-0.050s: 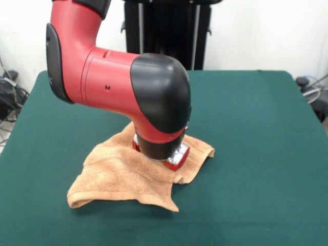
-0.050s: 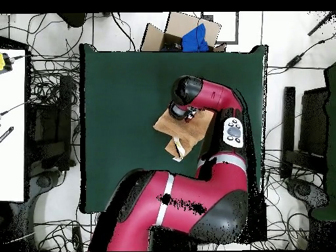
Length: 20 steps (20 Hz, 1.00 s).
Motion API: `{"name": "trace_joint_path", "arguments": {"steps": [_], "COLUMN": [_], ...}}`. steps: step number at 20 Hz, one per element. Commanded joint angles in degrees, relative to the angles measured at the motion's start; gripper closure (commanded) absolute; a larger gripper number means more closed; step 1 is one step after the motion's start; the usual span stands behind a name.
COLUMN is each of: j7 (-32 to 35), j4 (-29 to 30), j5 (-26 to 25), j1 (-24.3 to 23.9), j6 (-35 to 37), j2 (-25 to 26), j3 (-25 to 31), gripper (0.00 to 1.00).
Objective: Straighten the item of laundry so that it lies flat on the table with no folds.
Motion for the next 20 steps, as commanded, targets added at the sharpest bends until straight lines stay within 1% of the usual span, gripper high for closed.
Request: {"name": "trace_joint_path", "arguments": {"steps": [1, 3, 8, 12, 16, 20], "j7": [9.2, 9.9, 11.3, 12.5, 14.8, 18.5], "j4": [-8.3, -9.9, -16.4, -21.0, -26.1, -29.8], "j5": [0.7, 1.0, 1.4, 1.7, 2.4, 3.3], "j1": [3.9, 4.3, 5.0, 5.4, 6.0, 7.1], "j6": [0.2, 1.5, 6.7, 9.3, 11.7, 12.0], "j2": [4.9, 5.7, 8.2, 10.4, 13.1, 15.6], "j3": [3.1, 3.0, 2.3, 2.1, 2.1, 2.3], "gripper": [0.00, 0.00, 0.00, 0.00, 0.00, 0.00]}}
